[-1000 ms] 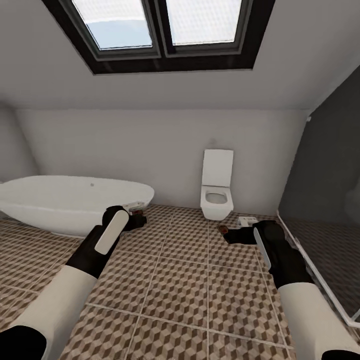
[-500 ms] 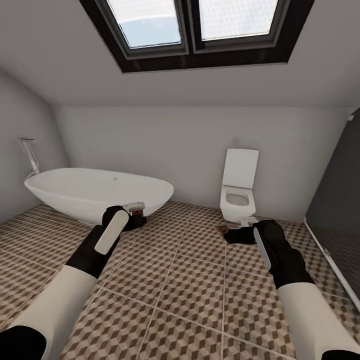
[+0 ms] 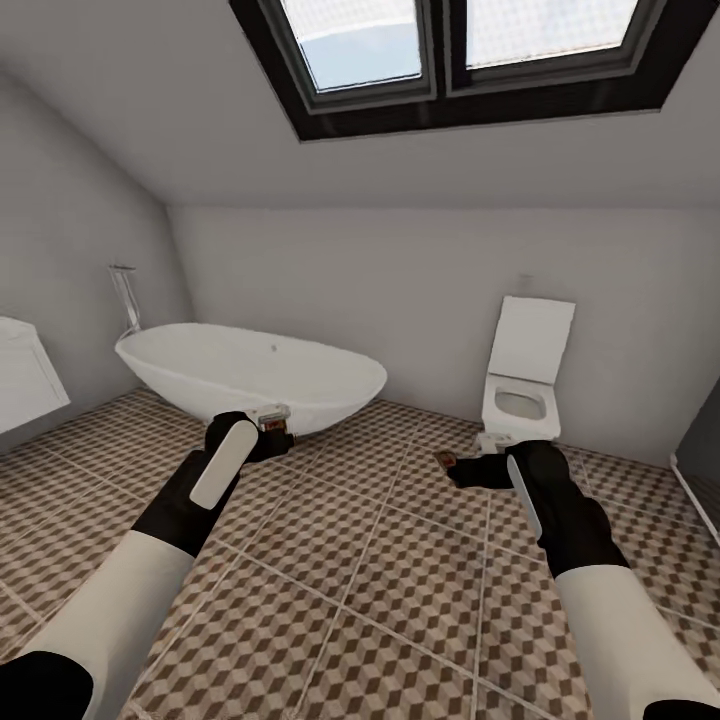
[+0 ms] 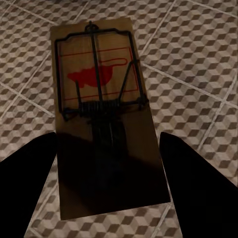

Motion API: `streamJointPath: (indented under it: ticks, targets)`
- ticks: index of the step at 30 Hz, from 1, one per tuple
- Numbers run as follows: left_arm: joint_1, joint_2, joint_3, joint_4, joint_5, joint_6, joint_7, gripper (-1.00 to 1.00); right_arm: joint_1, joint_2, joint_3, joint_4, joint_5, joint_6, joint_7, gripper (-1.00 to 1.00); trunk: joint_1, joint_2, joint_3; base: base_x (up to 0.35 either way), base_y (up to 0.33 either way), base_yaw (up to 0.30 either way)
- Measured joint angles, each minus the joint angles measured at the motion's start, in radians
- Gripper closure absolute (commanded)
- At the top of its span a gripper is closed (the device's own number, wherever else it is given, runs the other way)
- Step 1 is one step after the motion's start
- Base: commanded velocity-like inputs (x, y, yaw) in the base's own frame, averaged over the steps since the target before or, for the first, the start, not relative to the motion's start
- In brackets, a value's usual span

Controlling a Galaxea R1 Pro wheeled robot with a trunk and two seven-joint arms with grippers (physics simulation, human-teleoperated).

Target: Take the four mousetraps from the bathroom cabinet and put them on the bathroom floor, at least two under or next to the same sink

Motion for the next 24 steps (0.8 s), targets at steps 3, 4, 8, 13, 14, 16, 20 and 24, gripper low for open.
streamJointPath:
  ticks: [3, 4, 8, 13, 14, 16, 20, 24]
  targets:
    - [0.0, -0.001, -0.001, 0.0, 0.0, 0.001, -0.001, 1.0, 0.0, 0.0, 0.0, 0.0, 0.001, 0.0, 0.0, 1.0, 0.0, 0.0, -0.003, 0.0, 0.0, 0.277]
    - [0.0, -0.001, -0.001, 0.0, 0.0, 0.001, -0.001, 1.0, 0.0, 0.0, 0.0, 0.0, 0.002, 0.0, 0.0, 1.0, 0.0, 0.0, -0.003, 0.0, 0.0, 0.277]
    - [0.0, -0.001, -0.001, -0.001, 0.0, 0.001, -0.001, 1.0, 0.0, 0.0, 0.0, 0.0, 0.003, 0.0, 0.0, 1.0, 0.0, 0.0, -0.007, 0.0, 0.0, 0.277]
    - [0.0, -0.002, -0.001, -0.001, -0.001, -0.001, 0.001, 1.0, 0.0, 0.0, 0.001, 0.0, 0.003, 0.0, 0.0, 1.0, 0.0, 0.0, -0.011, 0.0, 0.0, 0.277]
    - [0.0, -0.003, -0.001, -0.001, -0.001, -0.002, 0.001, 1.0, 0.0, 0.0, 0.001, 0.0, 0.003, 0.0, -0.001, 1.0, 0.0, 0.0, -0.012, 0.0, 0.0, 0.277]
    - [0.0, -0.003, -0.002, -0.001, -0.001, -0.002, 0.001, 1.0, 0.0, 0.0, 0.001, 0.0, 0.003, 0.0, -0.001, 1.0, 0.0, 0.0, -0.014, 0.0, 0.0, 0.277]
    - [0.0, -0.003, -0.002, -0.002, -0.002, -0.006, 0.004, 1.0, 0.0, 0.0, 0.002, 0.0, 0.003, 0.0, -0.001, 1.0, 0.0, 0.0, -0.017, 0.007, 0.0, 0.277]
    - [0.0, -0.003, -0.002, 0.0, -0.004, -0.012, 0.001, 1.0, 0.0, 0.0, 0.002, -0.001, 0.003, 0.0, -0.001, 1.0, 0.0, 0.0, -0.021, 0.161, 0.0, 0.257]
